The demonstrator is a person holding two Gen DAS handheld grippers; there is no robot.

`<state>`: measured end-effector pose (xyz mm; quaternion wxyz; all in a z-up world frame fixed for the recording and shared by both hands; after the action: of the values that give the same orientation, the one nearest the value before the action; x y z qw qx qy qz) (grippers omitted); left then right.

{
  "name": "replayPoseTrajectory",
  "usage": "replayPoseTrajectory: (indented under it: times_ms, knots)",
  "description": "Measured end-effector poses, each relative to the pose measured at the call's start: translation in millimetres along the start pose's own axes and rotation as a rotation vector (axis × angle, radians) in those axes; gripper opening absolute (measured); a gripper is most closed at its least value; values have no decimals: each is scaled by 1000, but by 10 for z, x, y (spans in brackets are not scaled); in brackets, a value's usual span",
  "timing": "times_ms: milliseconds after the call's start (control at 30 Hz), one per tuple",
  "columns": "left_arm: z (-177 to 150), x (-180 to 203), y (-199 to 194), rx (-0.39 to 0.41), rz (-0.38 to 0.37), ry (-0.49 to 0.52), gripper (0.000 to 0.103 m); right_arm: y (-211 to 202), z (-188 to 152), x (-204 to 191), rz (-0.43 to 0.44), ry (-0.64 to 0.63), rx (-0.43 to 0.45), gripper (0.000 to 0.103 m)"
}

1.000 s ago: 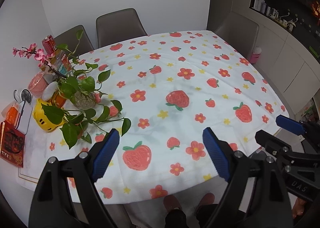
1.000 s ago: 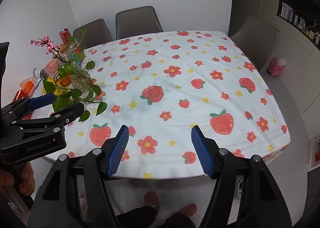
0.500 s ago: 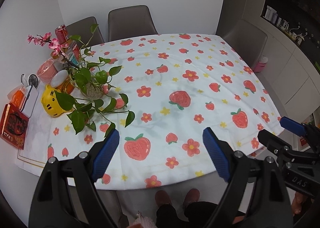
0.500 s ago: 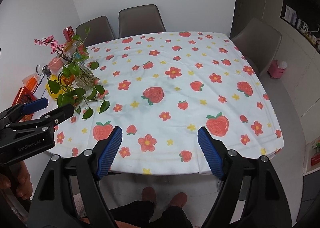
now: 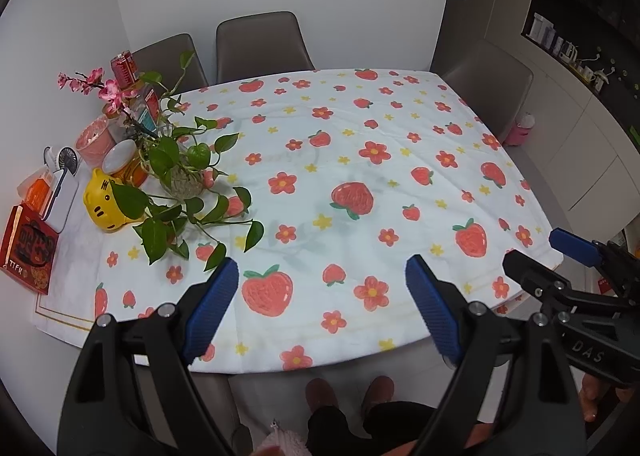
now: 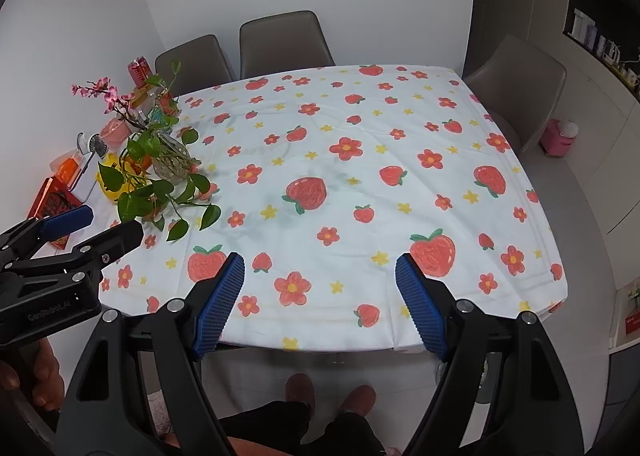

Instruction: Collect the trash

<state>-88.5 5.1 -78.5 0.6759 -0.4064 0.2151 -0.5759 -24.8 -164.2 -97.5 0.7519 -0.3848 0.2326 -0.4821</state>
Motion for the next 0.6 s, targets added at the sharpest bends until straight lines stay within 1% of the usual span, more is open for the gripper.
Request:
replayPoseTrajectory:
  times_ms: [600]
  knots:
    - [9, -12, -43, 4, 5, 7, 86, -30, 10, -37, 5, -3, 4, 75]
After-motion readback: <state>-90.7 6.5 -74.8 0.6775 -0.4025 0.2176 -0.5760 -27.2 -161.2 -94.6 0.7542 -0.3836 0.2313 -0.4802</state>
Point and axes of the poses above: each gripper's, at about its wrist camera, not at the fingertips, and y roughly the way its jaws point, x to its right, z to its top, the point moved 1 cm from there along y, roughly the way its jaws point, and after that the axes turned 12 degrees about -z, right-handed, at the moved point
